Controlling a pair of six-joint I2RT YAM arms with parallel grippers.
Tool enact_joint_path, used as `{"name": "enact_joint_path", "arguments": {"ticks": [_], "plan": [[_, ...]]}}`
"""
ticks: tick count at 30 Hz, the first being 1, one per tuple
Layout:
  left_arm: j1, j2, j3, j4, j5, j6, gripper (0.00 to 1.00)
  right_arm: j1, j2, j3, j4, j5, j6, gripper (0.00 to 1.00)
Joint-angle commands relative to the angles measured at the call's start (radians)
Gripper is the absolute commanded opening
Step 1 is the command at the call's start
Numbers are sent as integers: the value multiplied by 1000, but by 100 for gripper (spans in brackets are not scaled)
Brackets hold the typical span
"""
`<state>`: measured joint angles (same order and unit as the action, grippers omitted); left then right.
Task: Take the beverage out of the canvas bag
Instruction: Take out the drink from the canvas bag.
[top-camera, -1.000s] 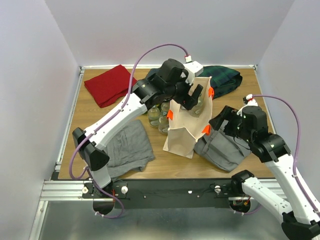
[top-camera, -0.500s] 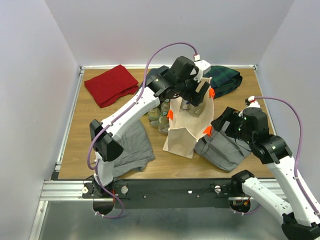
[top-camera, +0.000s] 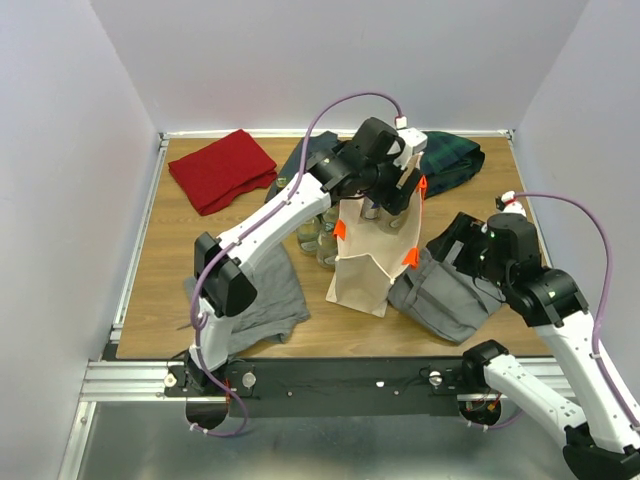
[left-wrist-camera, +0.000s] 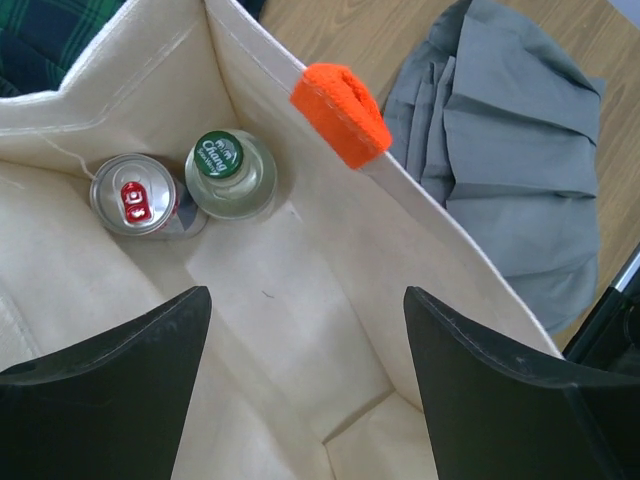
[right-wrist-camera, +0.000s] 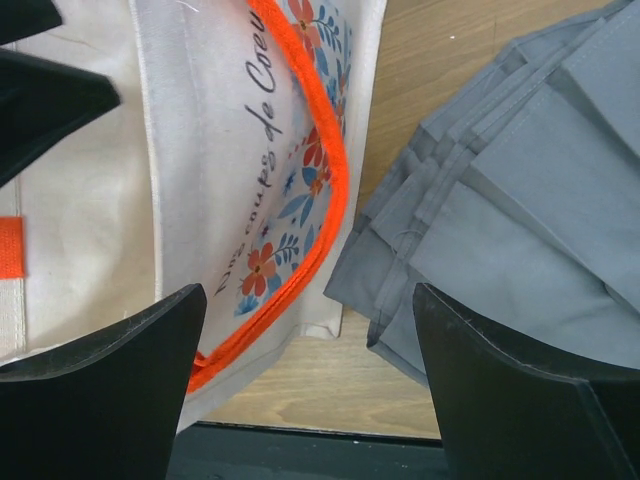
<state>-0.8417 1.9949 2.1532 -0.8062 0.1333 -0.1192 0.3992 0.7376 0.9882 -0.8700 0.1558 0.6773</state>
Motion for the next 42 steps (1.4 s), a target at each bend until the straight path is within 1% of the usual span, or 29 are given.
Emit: {"name": "enact_joint_path", "arguments": {"ticks": [1,5,9,16,23,33,42], "plan": [[-2,59,48,19,22,13,84,4,-29,6,-20,22,45,92],[-2,93,57,48,-17,16,84,4,-40,6,-15,14,51,93],[0,136,103,56,-52,16,82,4,-30,17,-32,25,44,93],[6,202,168,71,-70,-3,82,3,-34,13,-14,27,39,93],[23,239,169,102,-69,-23,82,4,3,27,-3,16,27,93],[41,297,178,153,-89,-57,81,4,9,18,20,-1,31,93],[44,297,169,213,-78,-65,81,4,13,18,20,1,31,93]]}}
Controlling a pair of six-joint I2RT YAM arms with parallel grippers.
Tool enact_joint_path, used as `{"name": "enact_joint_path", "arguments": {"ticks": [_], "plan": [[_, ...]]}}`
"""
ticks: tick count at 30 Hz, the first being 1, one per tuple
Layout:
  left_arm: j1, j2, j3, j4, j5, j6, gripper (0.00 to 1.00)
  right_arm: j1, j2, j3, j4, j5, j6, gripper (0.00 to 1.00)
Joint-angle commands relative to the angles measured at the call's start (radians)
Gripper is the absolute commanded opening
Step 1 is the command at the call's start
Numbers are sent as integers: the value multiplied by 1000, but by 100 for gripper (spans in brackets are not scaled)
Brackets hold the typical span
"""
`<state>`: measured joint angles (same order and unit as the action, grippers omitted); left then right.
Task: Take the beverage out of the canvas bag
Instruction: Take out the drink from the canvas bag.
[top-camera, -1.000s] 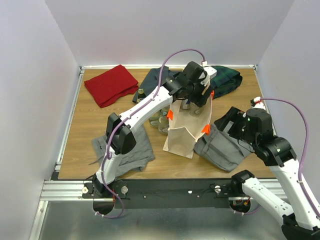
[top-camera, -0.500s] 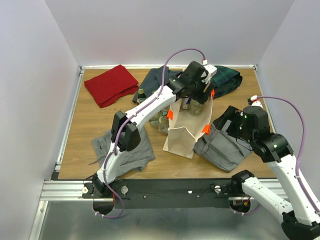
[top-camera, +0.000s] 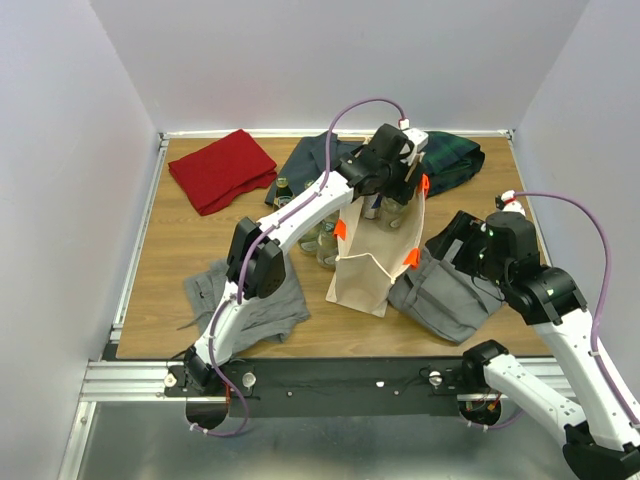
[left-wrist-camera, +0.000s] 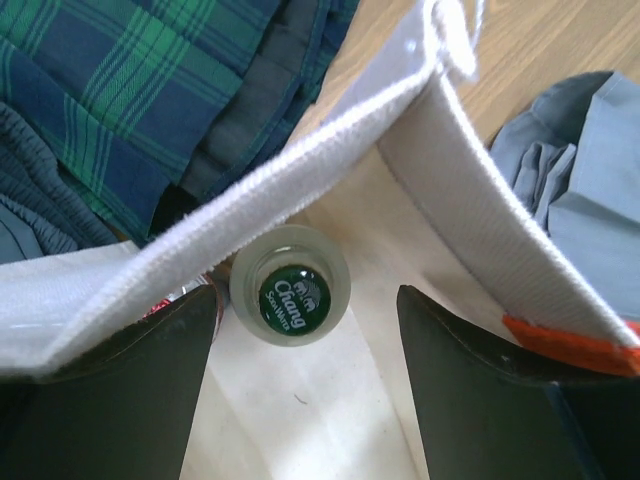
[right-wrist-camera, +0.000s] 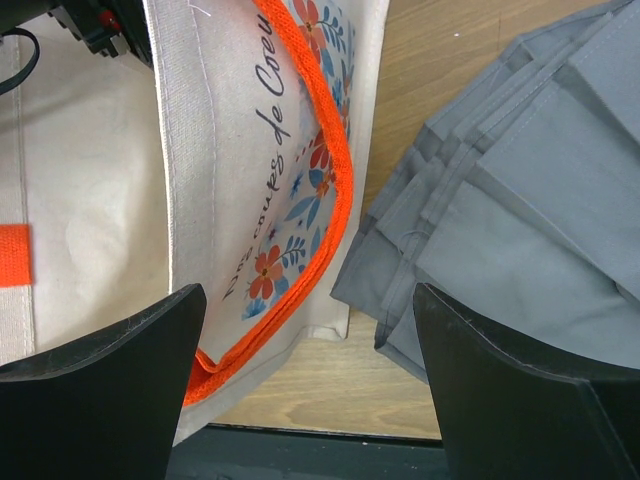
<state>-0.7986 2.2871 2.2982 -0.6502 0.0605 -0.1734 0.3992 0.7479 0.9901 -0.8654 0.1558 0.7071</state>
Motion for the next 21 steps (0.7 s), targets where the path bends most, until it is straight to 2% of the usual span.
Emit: {"name": "enact_joint_path", "arguments": {"ticks": [1,8,11,21], "plan": [[1,6,27,55,-5,-9,81,4,4,15,17,1,0,93],[1,21,27,47,-1,-14,77,4,11,13,26,-6,-4,93],[1,28,26,46,4,-15,71,4,13,15,25,-7,-3,93],[1,31,10,38,16,-17,70,4,8,9,25,-6,-1,93]]}}
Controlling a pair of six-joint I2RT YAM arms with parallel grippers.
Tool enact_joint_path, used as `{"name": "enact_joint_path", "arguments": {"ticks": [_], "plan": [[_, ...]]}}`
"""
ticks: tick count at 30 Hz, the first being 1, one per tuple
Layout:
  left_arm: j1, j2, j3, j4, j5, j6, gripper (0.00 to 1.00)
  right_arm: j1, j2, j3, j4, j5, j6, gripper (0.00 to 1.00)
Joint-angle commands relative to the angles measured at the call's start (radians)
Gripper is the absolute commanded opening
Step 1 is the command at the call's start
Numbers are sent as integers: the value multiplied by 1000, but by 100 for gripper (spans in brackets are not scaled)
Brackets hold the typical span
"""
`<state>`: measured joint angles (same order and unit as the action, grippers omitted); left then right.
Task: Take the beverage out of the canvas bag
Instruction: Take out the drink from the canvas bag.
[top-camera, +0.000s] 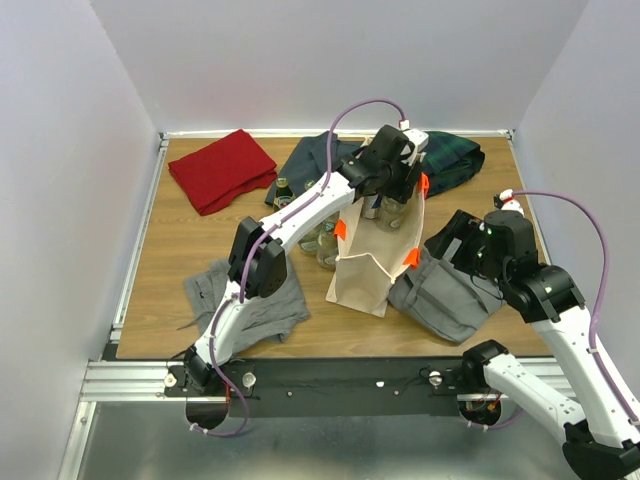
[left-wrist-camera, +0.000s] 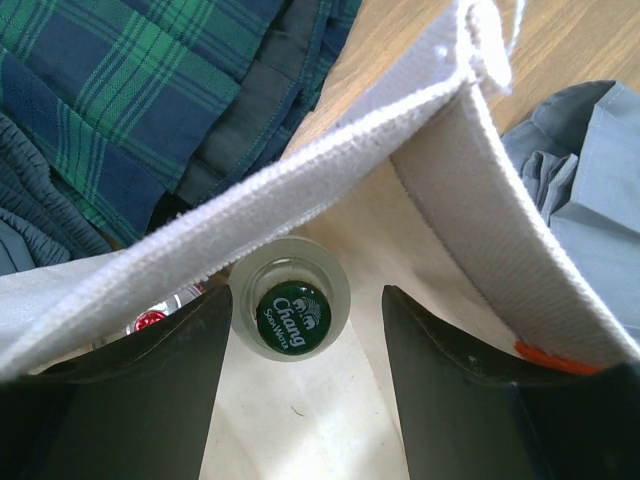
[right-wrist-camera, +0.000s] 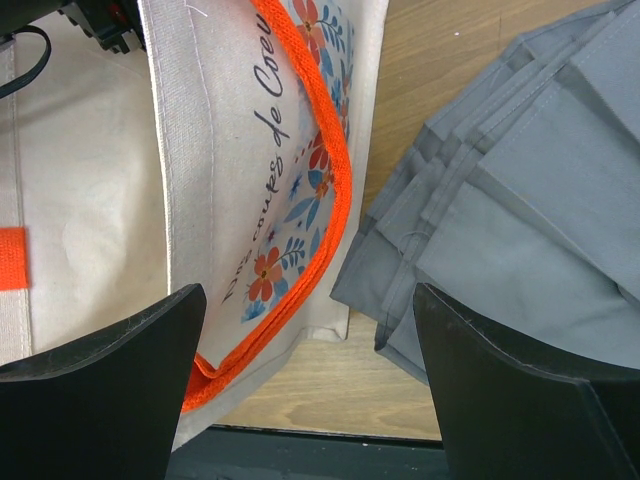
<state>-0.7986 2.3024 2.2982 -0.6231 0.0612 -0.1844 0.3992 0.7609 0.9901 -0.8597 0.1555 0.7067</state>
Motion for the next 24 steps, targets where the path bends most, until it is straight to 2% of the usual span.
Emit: {"name": "enact_joint_path", "arguments": {"ticks": [1,6,9,10,19,24], "plan": [[1,15,4,10,14,-4,70,3,-5,7,19,-7,-1,93],[1,15,-5,10,17,-3,69,3,-3,2,22,-8,0,93],[-1,15,-6,16,22,-6,60,3,-5,2,22,-10,0,93],[1,15,-6,14,22,-4,60,4,-5,4,22,-8,-1,93],[1,22,-20,6,17,-4,73,3,-11,-2,21,-8,0,93],[1,23,-29,2,5,-6,73,4,-6,-5,24,-14,-1,93]]}}
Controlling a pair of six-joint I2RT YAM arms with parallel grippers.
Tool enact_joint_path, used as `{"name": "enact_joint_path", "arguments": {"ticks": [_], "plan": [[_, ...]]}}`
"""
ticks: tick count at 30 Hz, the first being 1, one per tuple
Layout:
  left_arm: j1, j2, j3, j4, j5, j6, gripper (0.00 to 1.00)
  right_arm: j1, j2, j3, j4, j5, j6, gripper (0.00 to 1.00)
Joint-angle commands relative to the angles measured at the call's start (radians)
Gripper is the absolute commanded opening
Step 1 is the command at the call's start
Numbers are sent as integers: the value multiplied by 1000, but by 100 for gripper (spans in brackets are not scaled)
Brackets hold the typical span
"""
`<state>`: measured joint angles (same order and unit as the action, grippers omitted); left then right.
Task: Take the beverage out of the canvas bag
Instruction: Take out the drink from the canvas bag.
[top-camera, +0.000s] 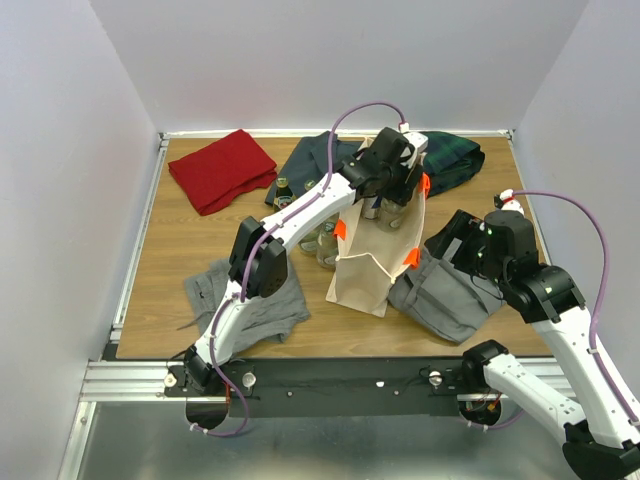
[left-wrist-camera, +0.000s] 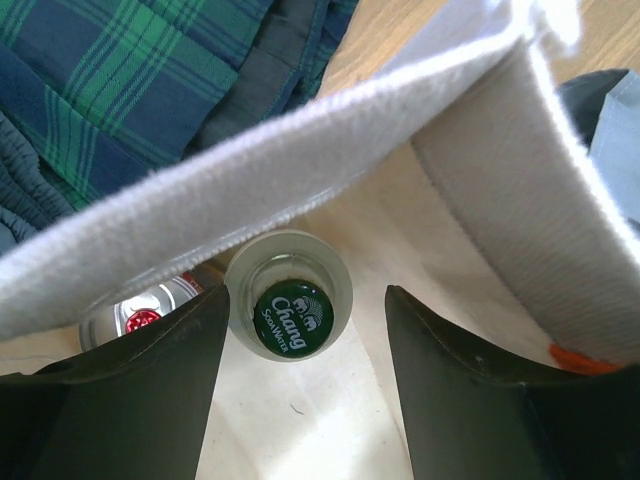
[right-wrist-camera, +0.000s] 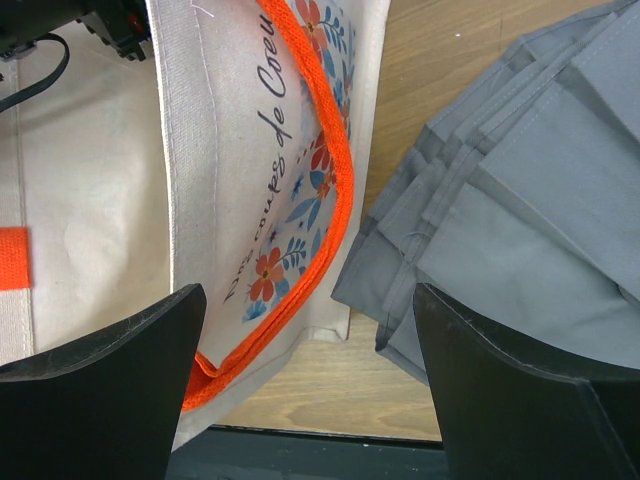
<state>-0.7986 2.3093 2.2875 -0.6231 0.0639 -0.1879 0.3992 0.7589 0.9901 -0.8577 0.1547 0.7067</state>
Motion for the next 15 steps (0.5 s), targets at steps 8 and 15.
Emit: {"name": "enact_joint_path", "arguments": {"ticks": [8,15], "plan": [[1,15,-13,17,7,1,70,4,-6,-10,23,-15,-3,93],[-1,15,-13,26,7,-8,69,4,-6,-11,26,-17,-3,93]]}}
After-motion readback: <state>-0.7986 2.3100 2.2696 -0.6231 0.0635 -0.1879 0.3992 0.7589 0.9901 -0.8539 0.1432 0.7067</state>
